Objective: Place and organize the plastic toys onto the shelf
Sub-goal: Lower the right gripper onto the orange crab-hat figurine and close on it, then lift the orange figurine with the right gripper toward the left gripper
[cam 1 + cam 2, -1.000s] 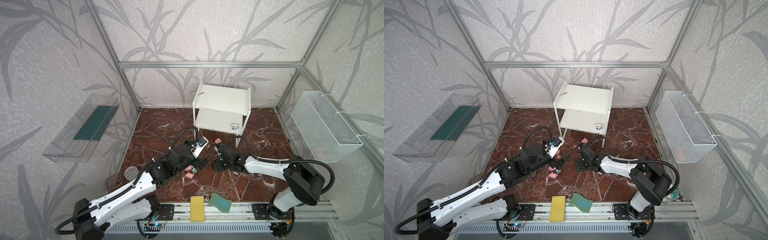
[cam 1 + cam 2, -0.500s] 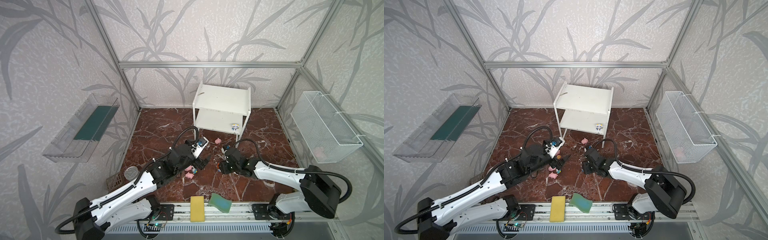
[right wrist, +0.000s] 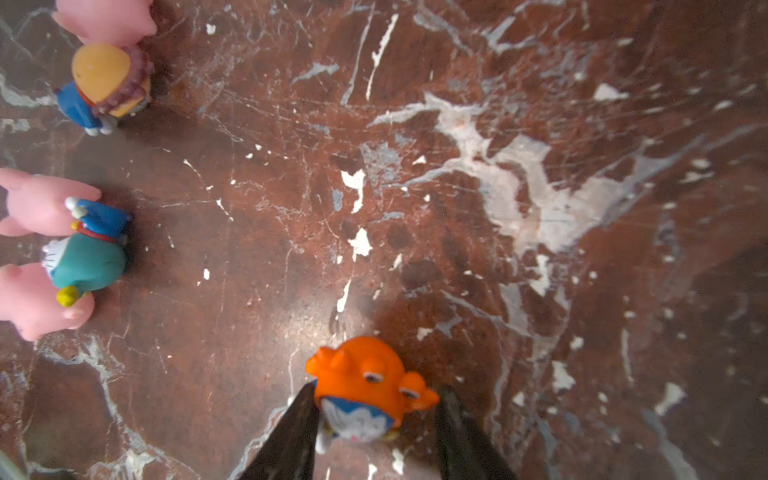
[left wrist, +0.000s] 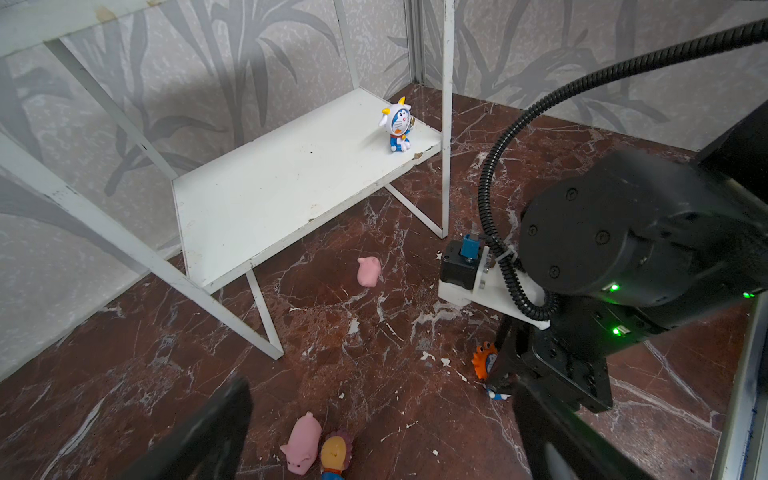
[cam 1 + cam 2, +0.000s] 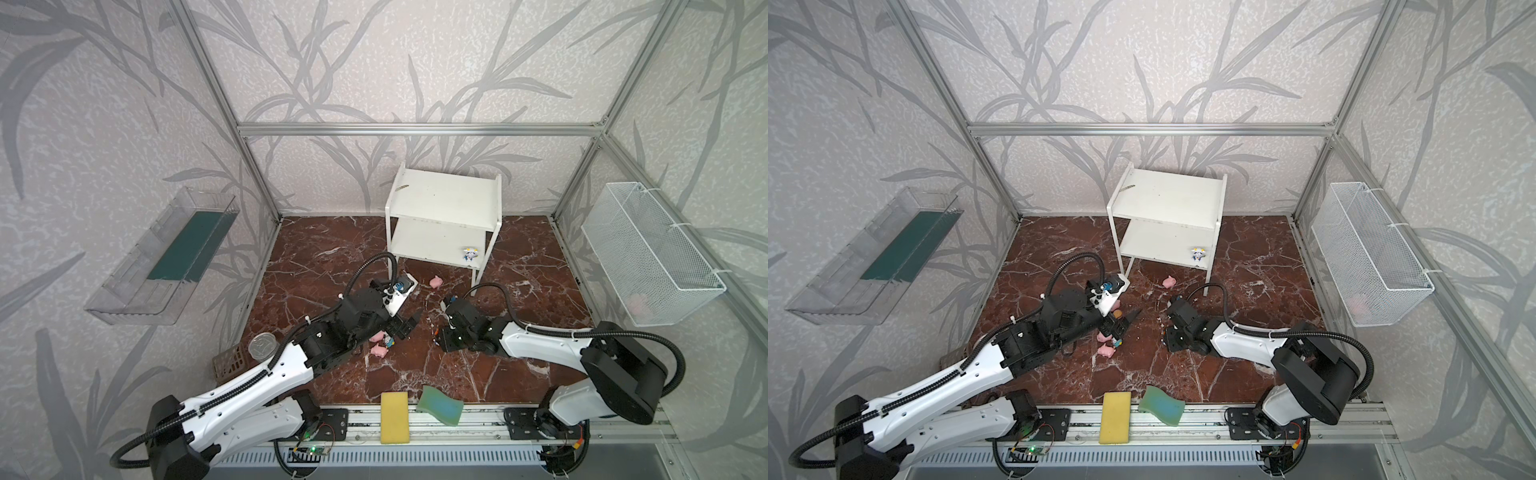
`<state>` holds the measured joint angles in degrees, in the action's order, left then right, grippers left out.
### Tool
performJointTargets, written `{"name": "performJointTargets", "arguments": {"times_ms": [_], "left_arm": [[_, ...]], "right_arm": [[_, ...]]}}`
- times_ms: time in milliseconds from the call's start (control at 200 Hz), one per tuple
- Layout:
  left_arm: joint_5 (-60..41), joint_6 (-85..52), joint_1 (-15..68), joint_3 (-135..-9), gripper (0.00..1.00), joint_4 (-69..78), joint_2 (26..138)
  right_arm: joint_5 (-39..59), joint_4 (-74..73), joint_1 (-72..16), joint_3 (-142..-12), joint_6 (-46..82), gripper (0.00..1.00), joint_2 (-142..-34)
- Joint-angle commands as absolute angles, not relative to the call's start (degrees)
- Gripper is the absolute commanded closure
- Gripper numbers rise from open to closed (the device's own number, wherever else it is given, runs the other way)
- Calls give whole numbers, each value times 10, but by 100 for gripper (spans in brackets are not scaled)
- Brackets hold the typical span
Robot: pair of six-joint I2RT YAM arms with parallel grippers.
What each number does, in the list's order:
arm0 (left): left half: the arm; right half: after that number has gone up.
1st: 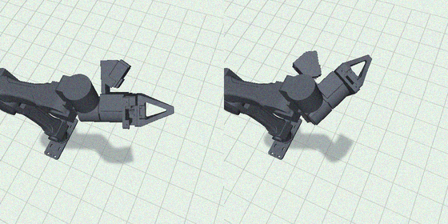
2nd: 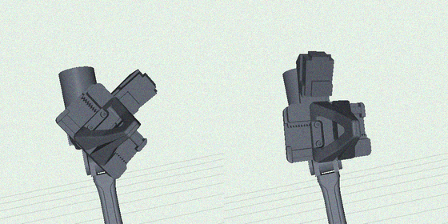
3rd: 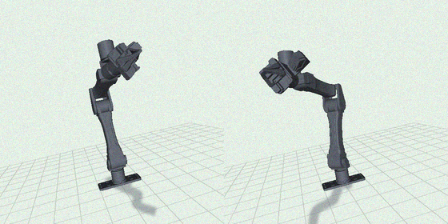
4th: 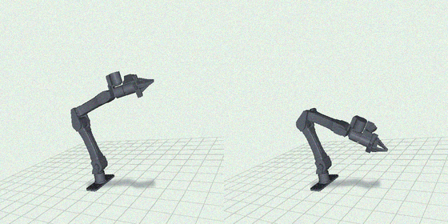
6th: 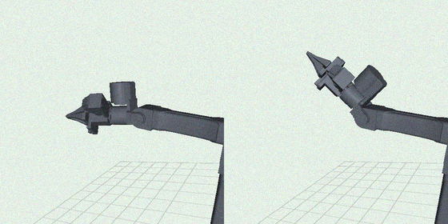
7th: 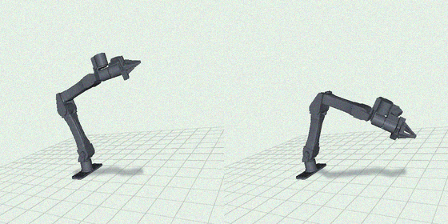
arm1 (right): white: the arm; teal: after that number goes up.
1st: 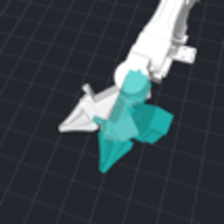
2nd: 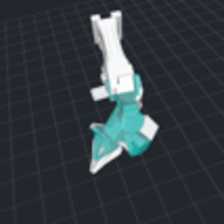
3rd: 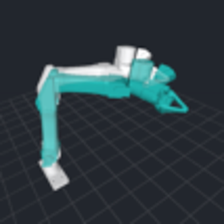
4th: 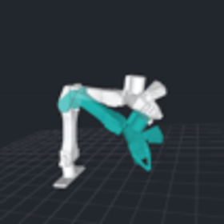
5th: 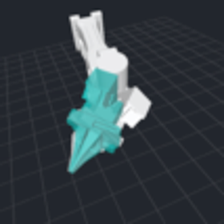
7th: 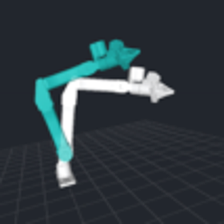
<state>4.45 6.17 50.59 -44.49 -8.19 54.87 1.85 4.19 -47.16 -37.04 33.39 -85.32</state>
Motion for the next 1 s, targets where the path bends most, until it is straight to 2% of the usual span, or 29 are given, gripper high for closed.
{"name": "performJointTargets", "arguments": {"times_ms": [0, 310, 620, 995], "left_arm": [[45, 56, 508, -438, 1, -78, 538], [50, 59, 509, -434, 1, -77, 533], [51, 61, 510, -435, 1, -78, 534], [53, 62, 510, -436, 1, -77, 536]], "right_arm": [[27, 42, -473, -380, 334, 54, -877], [34, 39, -473, -403, 325, 54, -912], [54, 18, -486, -421, 295, 63, -932], [61, 45, -492, -410, 278, 59, -923]]}}
